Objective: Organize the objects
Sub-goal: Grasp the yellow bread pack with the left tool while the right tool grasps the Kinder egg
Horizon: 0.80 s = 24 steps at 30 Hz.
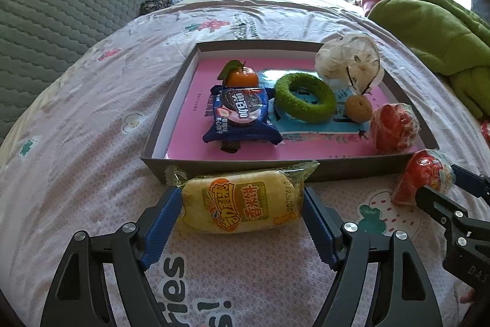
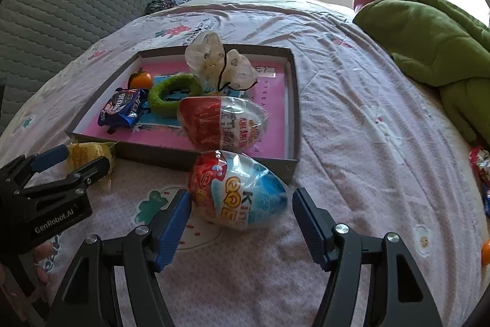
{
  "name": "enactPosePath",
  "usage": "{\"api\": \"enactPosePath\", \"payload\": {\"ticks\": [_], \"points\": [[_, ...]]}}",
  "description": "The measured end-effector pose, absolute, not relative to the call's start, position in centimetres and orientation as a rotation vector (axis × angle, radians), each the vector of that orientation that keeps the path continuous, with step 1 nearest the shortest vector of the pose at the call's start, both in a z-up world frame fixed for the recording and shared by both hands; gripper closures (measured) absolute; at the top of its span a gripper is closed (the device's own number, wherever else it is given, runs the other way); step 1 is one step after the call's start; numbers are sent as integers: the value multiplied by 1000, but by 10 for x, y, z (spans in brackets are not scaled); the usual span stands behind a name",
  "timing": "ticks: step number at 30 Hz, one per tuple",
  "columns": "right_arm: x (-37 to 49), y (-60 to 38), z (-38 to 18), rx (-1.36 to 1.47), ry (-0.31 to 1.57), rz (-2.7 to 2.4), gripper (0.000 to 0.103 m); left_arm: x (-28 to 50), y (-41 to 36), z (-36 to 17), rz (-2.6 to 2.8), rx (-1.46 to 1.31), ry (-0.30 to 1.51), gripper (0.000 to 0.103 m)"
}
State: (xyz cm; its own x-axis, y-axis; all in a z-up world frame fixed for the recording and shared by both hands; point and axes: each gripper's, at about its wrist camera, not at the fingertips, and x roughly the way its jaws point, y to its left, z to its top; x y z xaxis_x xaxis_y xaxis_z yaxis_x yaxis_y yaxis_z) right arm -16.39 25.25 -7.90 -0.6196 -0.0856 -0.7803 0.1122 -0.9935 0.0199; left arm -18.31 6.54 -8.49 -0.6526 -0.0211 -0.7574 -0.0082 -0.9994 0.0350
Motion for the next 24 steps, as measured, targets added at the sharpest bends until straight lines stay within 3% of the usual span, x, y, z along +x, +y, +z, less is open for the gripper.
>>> {"api": "enactPosePath", "payload": {"ticks": [8,24], "points": [[-173,249,-89,1331,25,-2725,35,-188,62,-90,-2838,1303,-45,17],[-178,248,-94,1335,-9,-2701,36,-203,67,-100,-2821,1340,-84,16]]}}
